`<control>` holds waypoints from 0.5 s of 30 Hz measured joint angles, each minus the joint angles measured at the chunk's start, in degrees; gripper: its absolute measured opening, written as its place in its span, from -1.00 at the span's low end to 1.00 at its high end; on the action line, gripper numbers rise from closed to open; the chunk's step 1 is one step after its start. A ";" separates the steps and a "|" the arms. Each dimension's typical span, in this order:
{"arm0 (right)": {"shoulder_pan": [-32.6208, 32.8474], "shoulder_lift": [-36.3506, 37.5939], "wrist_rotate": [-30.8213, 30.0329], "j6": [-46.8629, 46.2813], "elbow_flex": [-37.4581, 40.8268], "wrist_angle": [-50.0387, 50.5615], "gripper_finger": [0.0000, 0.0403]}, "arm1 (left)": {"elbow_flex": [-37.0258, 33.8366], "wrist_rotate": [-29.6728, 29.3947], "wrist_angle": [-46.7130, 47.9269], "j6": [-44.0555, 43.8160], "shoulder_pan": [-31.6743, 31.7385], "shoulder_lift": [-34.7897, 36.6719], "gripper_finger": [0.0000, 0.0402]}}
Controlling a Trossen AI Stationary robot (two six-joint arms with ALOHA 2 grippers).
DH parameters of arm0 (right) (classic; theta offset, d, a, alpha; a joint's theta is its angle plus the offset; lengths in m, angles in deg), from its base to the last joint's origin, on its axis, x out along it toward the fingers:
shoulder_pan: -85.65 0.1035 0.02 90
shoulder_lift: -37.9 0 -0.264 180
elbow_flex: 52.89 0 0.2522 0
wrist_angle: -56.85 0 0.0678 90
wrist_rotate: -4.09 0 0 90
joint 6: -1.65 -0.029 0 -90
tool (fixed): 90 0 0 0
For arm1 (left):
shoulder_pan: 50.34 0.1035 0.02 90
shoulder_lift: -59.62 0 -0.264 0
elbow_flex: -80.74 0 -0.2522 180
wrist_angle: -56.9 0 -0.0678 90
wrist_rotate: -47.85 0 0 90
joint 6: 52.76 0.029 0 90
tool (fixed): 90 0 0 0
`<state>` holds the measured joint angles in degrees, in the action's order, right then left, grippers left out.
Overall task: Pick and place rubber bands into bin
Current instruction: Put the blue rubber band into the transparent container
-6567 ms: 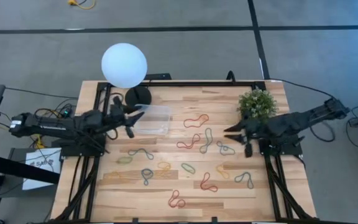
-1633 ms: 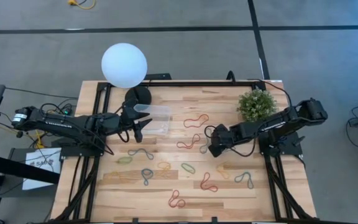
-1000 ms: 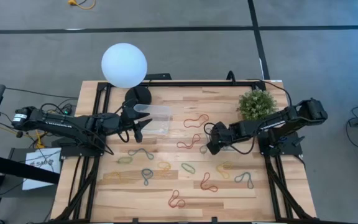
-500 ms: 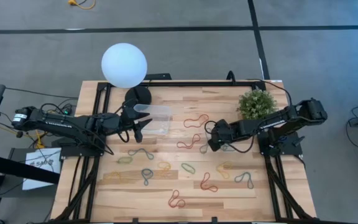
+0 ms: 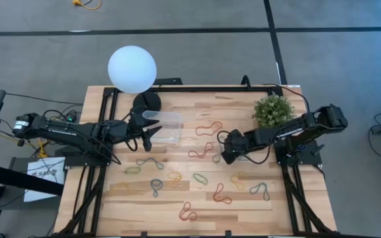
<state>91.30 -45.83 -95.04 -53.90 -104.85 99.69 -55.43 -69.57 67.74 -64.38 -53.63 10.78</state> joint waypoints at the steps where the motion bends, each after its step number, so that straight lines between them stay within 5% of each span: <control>1: 0.04 0.00 -0.01 0.00 0.00 0.18 -0.55 | 0.00 0.00 0.00 0.00 0.00 0.00 -0.38; 15: -0.04 -1.99 -1.49 -1.89 0.02 2.08 -0.55 | 0.00 0.00 0.07 -0.22 0.00 0.00 -0.38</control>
<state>91.26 -47.82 -96.52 -55.79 -104.83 101.77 -55.43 -69.57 67.81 -64.60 -53.63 10.78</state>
